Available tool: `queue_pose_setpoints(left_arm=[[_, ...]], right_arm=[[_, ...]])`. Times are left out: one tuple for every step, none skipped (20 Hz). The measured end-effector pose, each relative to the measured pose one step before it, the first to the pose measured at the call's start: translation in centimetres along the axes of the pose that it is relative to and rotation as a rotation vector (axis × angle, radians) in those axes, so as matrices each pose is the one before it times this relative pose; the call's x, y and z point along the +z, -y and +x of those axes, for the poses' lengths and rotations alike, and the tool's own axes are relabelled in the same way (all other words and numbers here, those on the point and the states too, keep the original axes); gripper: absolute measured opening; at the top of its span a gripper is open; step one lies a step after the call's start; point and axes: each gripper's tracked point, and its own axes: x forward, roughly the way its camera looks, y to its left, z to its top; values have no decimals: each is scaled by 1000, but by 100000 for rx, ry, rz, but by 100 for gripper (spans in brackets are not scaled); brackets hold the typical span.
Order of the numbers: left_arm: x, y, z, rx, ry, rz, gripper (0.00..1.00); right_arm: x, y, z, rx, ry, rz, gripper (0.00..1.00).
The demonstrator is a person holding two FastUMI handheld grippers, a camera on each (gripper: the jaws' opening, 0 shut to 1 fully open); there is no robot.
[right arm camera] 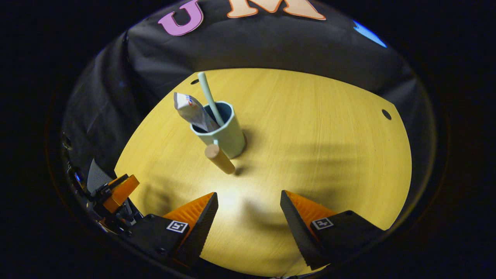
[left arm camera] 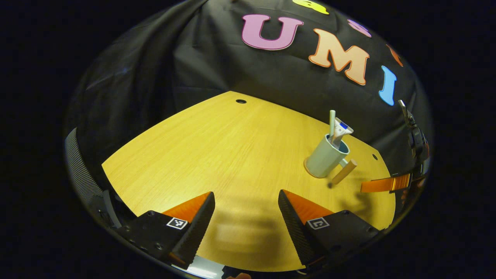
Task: Put the toothbrush and toothpaste on the desktop into the cup, then pick up the cup and place it on the coaster on the desktop.
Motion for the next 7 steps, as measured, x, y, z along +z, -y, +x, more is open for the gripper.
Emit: queue_pose_setpoints(left_arm=[[-268,693,28,-1436,-744,537,95],[-248,659,219,-1310,-745,554,95],[-217,644,62,-1276,-740,605,94],[-156,486,236,-1043,-633,617,95],[-102,477,50,-1064,-592,663,95],[-205,620,71,-1084,-483,899,95],[64,333,33,-1011,-371,1058,95]], right_arm=[[-940,721,-445,-892,-212,2043,96],[-729,685,-384,-686,42,2182,96],[-744,621,-265,-621,-21,2324,96],[-577,650,-345,-821,148,2422,96],[-627,686,-349,-712,59,2232,96],[-425,623,-347,-716,230,2019,100],[-352,641,-337,-734,697,1743,100]])
